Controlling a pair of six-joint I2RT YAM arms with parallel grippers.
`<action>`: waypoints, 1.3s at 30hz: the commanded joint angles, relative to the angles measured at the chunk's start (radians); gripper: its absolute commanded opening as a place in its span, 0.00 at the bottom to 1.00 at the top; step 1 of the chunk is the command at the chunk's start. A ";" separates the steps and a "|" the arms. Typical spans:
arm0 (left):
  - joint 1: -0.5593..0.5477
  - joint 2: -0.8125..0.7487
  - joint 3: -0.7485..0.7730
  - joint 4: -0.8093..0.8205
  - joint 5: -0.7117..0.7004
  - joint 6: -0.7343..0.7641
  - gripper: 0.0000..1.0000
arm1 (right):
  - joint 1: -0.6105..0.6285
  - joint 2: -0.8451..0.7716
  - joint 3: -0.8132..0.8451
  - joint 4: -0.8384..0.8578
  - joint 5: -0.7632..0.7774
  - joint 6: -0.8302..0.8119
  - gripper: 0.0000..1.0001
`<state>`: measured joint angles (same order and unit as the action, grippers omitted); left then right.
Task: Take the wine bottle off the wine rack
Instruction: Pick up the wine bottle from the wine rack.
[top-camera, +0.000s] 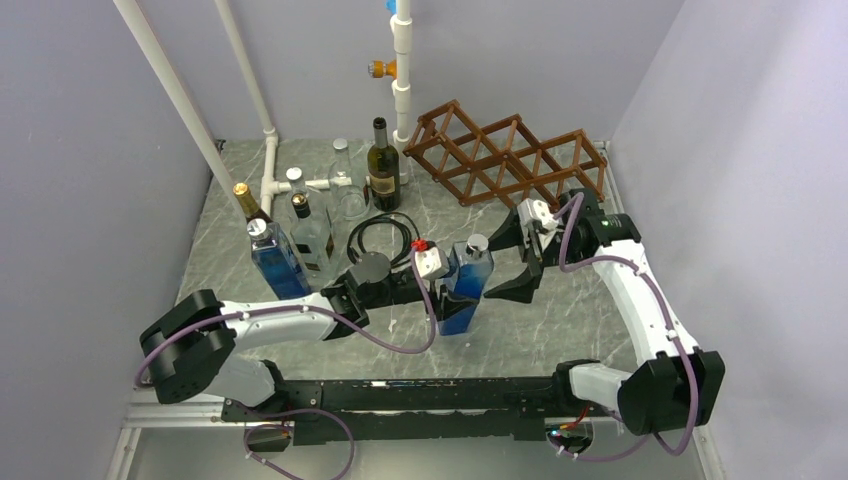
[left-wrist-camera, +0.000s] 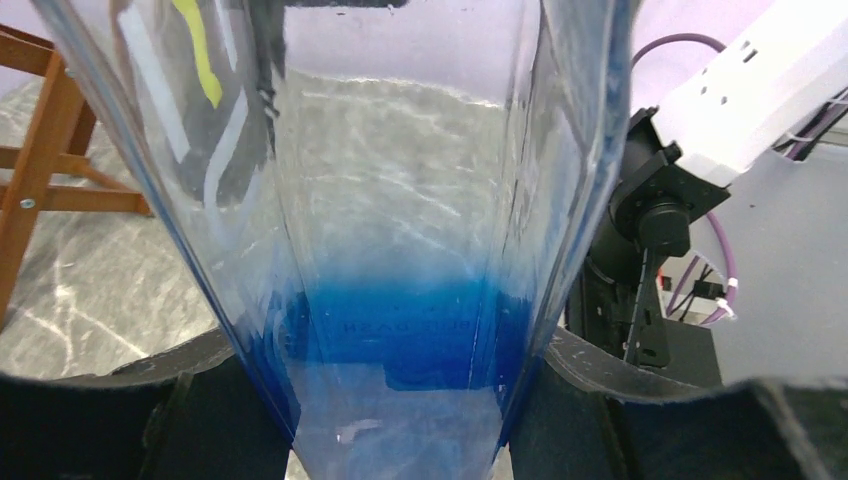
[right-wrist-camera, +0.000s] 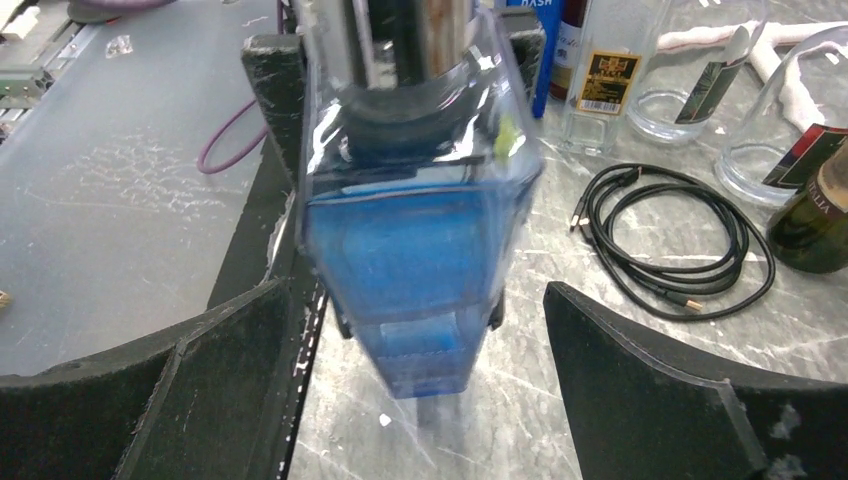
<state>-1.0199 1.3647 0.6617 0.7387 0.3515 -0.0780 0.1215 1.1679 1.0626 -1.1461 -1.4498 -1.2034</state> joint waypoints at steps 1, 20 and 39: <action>-0.002 0.010 0.081 0.258 0.076 -0.052 0.00 | 0.021 0.048 0.079 -0.028 -0.059 -0.039 1.00; -0.002 0.064 0.138 0.182 0.077 -0.079 0.11 | 0.127 0.070 0.132 0.012 0.033 0.055 0.07; 0.019 0.053 0.139 0.188 0.138 -0.101 0.00 | 0.181 0.055 0.138 0.013 0.109 0.069 0.43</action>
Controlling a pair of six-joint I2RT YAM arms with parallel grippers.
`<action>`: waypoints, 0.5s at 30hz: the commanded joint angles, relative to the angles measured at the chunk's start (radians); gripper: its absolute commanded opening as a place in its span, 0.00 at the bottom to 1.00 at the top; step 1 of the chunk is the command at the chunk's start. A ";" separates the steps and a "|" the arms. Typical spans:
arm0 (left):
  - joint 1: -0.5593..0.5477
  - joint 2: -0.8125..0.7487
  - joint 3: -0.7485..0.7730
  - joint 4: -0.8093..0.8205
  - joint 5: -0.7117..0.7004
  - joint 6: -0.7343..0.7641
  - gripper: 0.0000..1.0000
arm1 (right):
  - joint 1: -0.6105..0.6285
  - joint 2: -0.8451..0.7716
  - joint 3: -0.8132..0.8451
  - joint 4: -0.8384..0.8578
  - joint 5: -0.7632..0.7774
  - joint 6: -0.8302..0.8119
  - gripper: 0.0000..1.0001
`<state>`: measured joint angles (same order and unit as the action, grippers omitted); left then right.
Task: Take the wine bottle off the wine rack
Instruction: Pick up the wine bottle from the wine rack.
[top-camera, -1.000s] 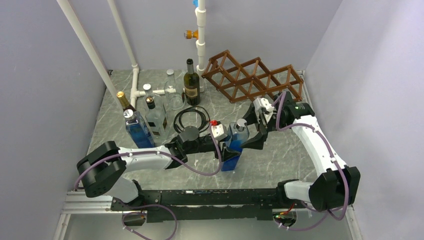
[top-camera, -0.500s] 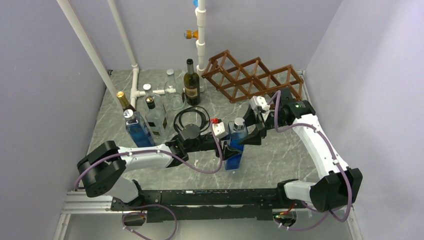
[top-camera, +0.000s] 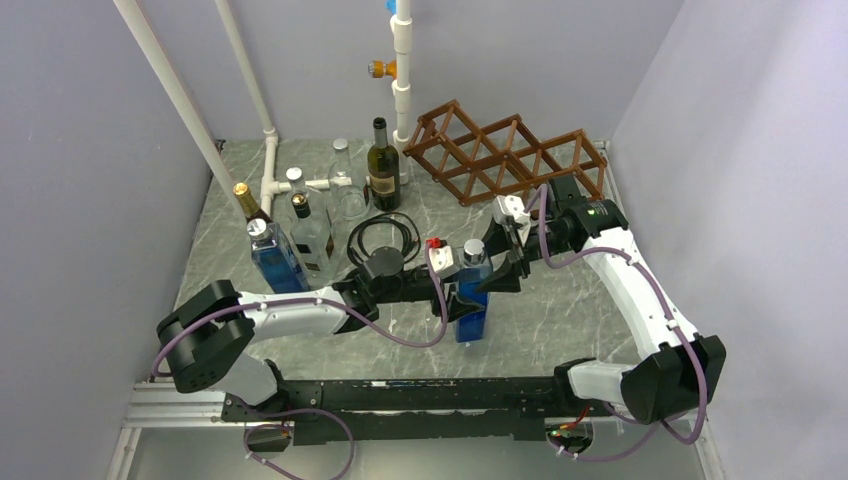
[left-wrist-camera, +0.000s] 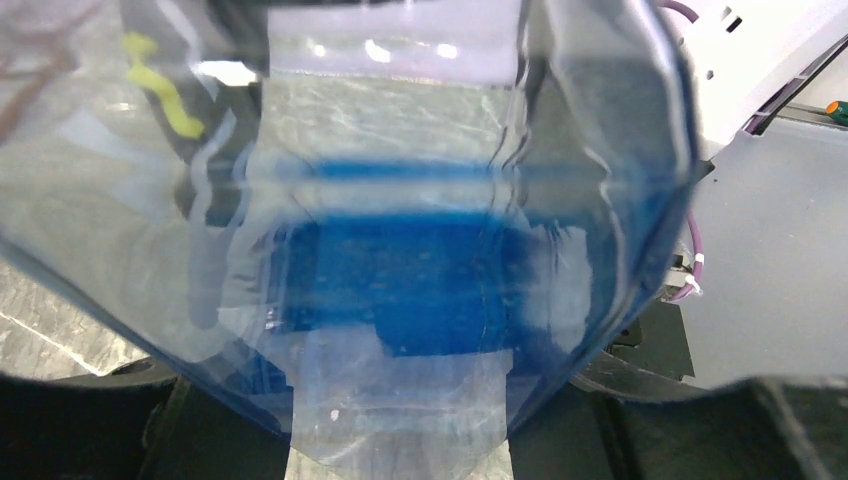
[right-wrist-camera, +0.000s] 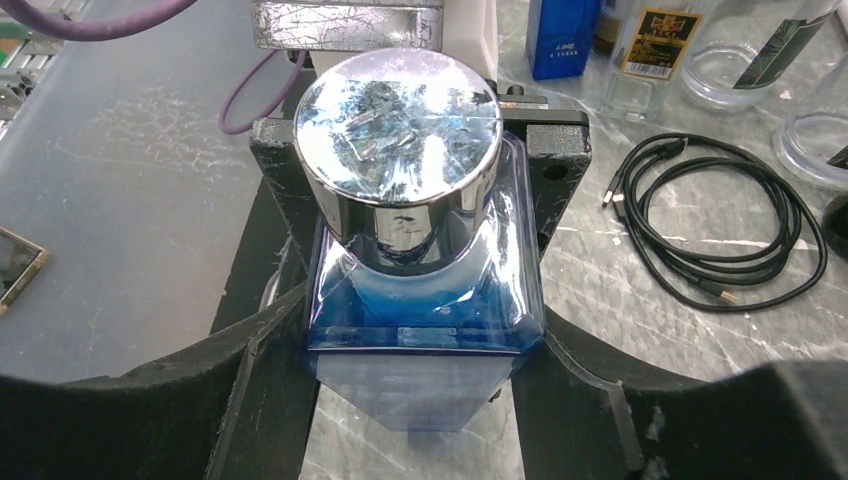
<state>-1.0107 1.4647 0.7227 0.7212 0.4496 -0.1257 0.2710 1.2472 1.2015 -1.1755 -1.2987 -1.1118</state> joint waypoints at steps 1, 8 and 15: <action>0.010 -0.059 0.070 0.214 0.030 -0.051 0.00 | 0.032 -0.028 -0.004 0.048 -0.041 -0.012 0.57; 0.012 -0.148 0.041 0.189 -0.028 -0.001 0.00 | 0.030 -0.056 -0.017 0.069 -0.037 0.030 0.95; 0.017 -0.239 0.026 0.081 -0.068 0.061 0.00 | -0.068 -0.089 0.030 -0.080 -0.126 -0.104 1.00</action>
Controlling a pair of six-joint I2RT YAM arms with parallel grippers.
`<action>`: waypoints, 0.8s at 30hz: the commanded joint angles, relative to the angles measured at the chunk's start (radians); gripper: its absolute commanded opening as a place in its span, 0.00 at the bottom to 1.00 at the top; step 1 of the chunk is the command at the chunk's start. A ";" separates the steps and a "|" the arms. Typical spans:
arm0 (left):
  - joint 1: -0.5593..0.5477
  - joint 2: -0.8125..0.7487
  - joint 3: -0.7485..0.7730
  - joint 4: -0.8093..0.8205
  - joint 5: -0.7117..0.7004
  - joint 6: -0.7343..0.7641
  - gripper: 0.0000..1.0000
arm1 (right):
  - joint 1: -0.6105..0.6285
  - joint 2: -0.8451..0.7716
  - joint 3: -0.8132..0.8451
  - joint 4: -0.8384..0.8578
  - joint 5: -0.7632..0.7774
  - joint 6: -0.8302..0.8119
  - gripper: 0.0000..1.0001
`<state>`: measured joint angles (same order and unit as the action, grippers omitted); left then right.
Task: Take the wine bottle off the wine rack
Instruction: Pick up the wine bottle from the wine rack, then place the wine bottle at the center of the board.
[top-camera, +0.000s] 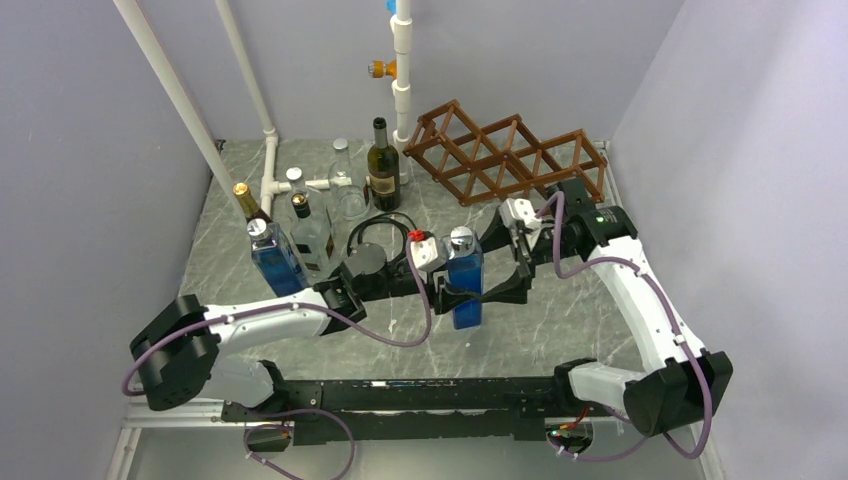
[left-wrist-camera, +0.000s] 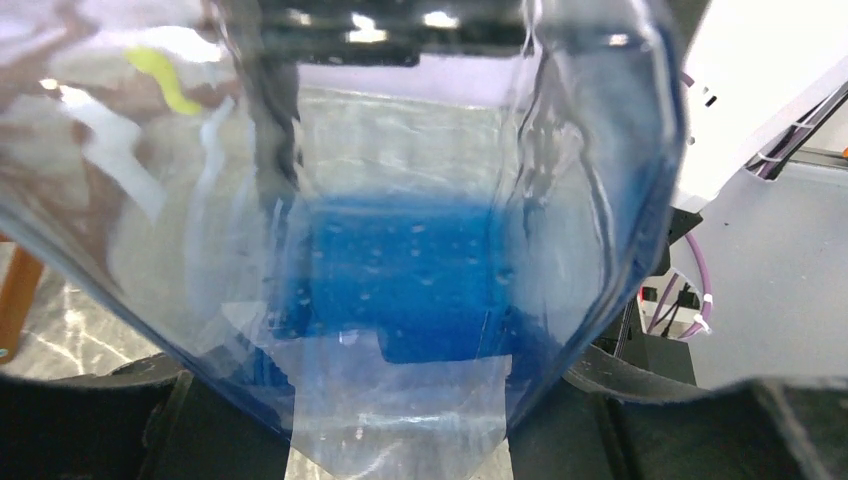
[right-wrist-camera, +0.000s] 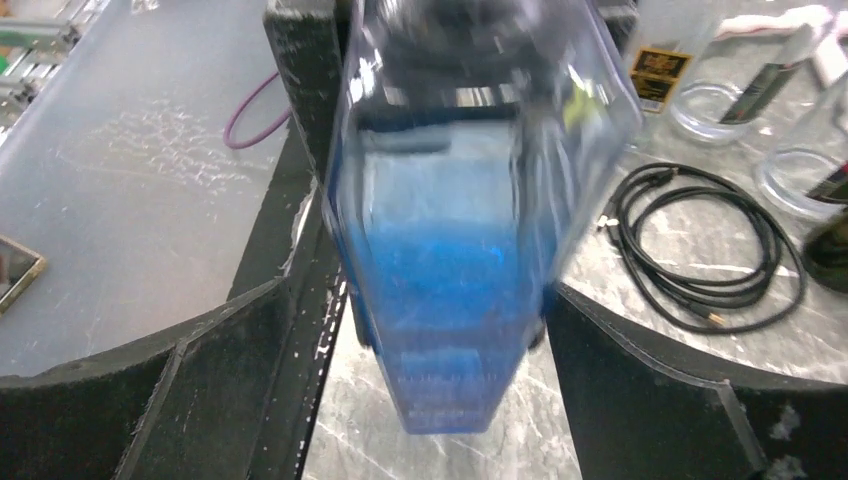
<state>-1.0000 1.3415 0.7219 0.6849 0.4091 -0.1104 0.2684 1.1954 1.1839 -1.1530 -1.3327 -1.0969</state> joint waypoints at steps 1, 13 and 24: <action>0.007 -0.133 0.026 0.088 -0.036 0.058 0.00 | -0.086 -0.044 0.056 -0.134 -0.096 -0.152 1.00; 0.036 -0.334 0.037 -0.254 -0.200 0.190 0.00 | -0.250 -0.134 -0.076 0.057 -0.139 -0.009 1.00; 0.187 -0.294 0.107 -0.153 -0.278 0.070 0.00 | -0.331 -0.145 -0.222 0.373 -0.091 0.282 1.00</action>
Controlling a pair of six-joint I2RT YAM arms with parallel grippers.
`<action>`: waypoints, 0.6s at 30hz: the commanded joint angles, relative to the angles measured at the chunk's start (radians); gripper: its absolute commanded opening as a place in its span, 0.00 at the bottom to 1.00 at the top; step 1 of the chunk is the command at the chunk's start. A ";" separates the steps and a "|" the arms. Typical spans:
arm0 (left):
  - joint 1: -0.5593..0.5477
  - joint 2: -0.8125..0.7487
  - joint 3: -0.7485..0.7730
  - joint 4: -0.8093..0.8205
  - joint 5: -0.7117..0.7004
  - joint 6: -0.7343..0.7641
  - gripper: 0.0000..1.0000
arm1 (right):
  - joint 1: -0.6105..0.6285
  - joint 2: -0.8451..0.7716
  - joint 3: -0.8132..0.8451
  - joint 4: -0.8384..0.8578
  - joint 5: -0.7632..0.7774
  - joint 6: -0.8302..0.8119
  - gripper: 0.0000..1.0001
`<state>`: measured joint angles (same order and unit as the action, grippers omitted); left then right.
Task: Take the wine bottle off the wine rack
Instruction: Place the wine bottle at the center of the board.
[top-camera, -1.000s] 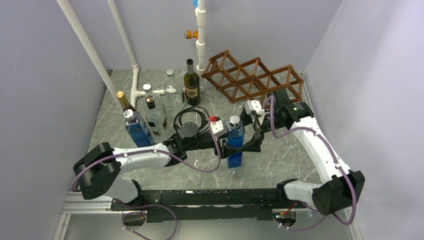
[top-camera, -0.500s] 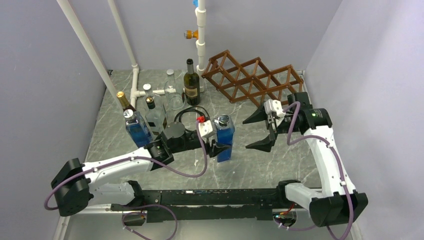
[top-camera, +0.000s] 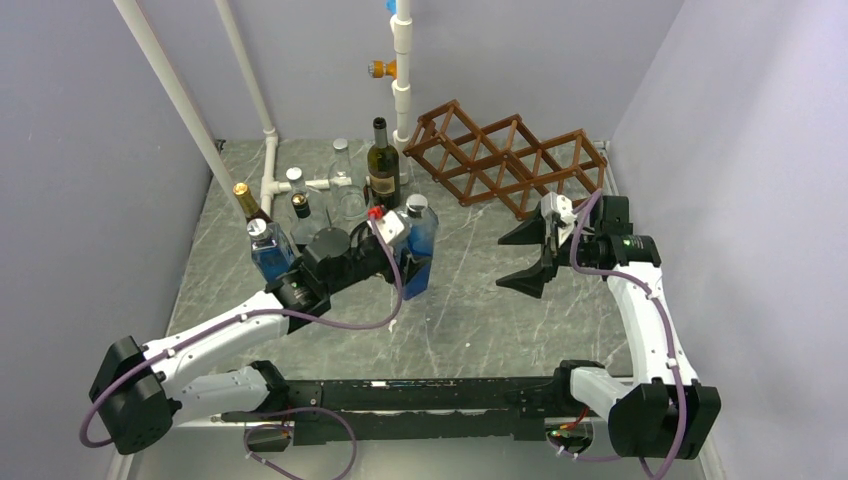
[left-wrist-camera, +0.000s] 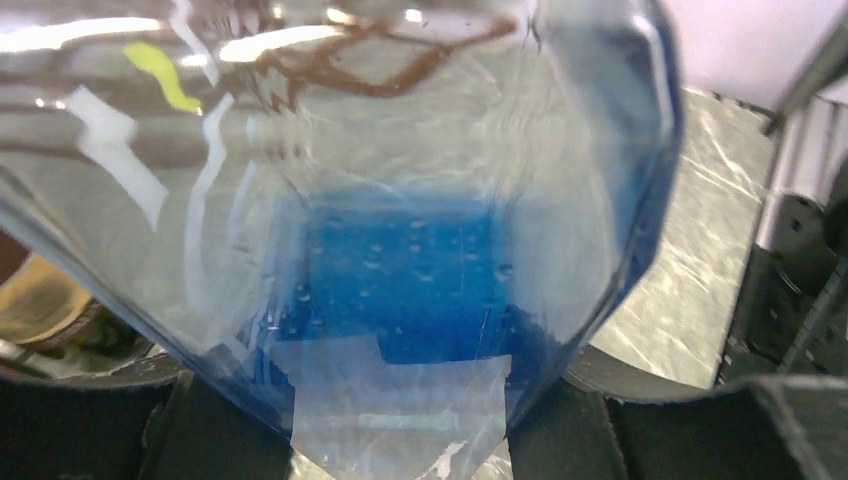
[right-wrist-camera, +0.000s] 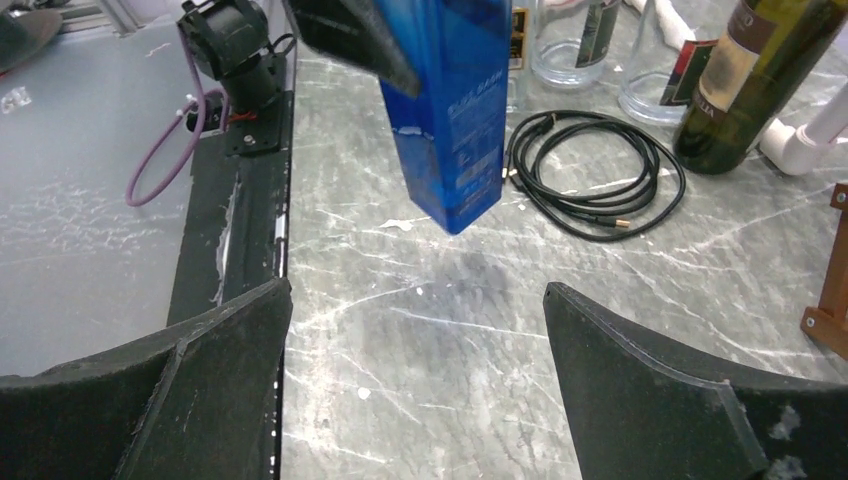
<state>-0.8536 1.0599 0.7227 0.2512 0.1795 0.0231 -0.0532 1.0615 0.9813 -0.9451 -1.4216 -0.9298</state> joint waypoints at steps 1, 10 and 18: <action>0.049 -0.004 0.111 0.295 -0.061 -0.068 0.00 | -0.010 -0.010 -0.024 0.185 0.011 0.136 1.00; 0.069 0.126 0.173 0.394 -0.210 -0.100 0.00 | -0.015 -0.010 -0.042 0.272 0.092 0.224 1.00; 0.068 0.271 0.251 0.462 -0.279 -0.054 0.00 | -0.033 -0.013 -0.053 0.307 0.106 0.256 1.00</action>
<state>-0.7887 1.3209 0.8528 0.4465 -0.0425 -0.0479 -0.0761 1.0615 0.9348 -0.7006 -1.3220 -0.7010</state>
